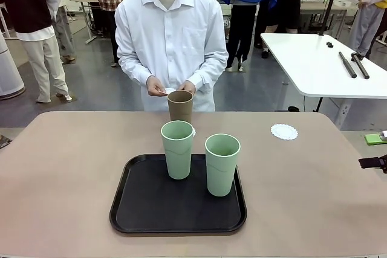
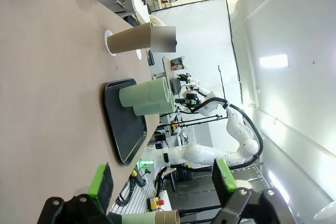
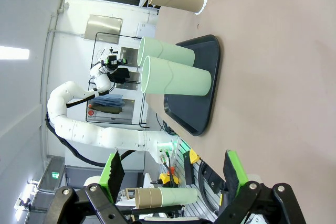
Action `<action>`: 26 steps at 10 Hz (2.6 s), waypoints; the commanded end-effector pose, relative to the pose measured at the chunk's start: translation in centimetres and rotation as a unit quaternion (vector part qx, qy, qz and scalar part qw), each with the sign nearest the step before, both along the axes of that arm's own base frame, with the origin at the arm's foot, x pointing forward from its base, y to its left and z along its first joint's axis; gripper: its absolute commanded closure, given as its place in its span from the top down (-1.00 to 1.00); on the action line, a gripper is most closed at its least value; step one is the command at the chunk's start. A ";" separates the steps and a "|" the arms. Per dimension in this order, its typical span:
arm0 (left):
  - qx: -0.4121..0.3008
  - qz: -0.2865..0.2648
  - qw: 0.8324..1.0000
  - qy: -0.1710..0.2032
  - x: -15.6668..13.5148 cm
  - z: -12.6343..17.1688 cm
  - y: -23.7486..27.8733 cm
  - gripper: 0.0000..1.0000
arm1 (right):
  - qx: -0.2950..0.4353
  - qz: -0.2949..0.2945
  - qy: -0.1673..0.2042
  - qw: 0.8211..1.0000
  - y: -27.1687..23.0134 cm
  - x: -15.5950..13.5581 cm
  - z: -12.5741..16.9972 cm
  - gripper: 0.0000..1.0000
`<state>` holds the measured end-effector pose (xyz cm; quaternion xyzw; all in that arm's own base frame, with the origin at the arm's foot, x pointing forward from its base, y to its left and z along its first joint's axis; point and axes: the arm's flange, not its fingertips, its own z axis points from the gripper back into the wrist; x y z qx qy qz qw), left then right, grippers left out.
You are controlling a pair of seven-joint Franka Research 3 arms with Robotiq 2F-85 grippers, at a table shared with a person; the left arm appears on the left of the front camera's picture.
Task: Place coasters on the table and set cups on them.
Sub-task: Take one Reusable plastic cup from the Flat Tray and place it on a coaster set by the human.
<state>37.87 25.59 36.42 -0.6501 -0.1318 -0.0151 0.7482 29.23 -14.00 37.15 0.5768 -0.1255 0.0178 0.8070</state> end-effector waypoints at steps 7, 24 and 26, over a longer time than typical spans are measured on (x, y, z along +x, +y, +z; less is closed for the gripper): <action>-0.005 0.000 1.000 -0.008 0.0 0.3 0.3 1.00 | -0.221 0.158 -0.110 0.956 6.1 8.3 8.4 1.00; -0.005 0.000 1.000 -0.008 0.0 0.3 0.3 1.00 | -0.290 0.420 -0.469 0.721 23.0 5.5 9.0 1.00; -0.005 0.000 1.000 -0.008 0.0 0.3 0.3 1.00 | -0.175 0.374 -0.533 0.739 20.0 7.5 5.8 1.00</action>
